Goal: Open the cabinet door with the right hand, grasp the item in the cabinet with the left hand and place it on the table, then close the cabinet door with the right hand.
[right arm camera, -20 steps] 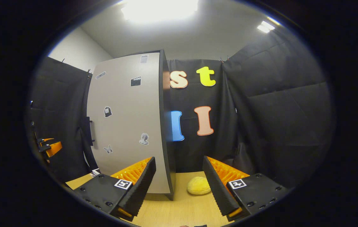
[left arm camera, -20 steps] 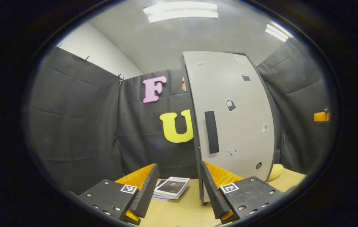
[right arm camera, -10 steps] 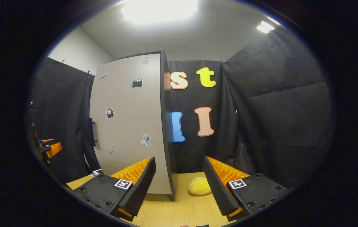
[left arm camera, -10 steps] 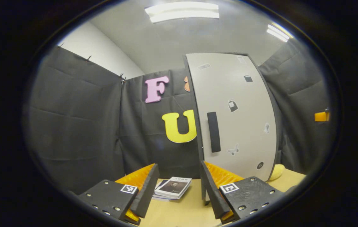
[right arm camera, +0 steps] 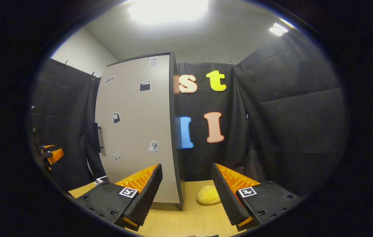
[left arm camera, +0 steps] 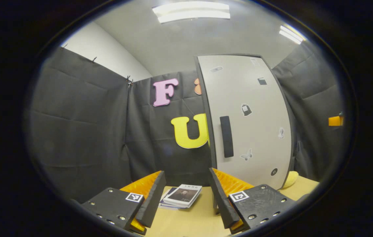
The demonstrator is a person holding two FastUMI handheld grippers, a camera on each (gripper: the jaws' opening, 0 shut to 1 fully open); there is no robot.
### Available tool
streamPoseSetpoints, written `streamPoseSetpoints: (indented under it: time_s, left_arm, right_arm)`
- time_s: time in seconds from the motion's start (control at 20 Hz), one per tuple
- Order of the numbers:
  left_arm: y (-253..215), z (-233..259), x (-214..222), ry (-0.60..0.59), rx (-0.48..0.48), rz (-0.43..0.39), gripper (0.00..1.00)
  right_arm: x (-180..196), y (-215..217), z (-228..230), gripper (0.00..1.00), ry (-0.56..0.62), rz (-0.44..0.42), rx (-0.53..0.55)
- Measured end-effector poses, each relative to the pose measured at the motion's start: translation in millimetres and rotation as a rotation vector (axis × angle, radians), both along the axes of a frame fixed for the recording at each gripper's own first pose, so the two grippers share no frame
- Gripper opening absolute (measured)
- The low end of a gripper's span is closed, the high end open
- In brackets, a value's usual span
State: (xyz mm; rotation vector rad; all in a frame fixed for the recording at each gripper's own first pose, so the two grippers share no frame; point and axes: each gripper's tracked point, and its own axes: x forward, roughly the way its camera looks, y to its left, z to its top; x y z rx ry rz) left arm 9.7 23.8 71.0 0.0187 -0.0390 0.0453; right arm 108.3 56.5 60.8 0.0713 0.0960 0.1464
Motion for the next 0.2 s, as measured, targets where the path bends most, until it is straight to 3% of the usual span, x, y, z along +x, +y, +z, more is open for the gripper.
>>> streamPoseSetpoints:
  time_s: [0.2]
  left_arm:
    - [4.1, -0.4, -0.3, -0.004, 0.003, 0.001, 0.8]
  right_arm:
    - [-1.4, 2.3, 3.7, 0.92, -0.009, 0.001, 0.0]
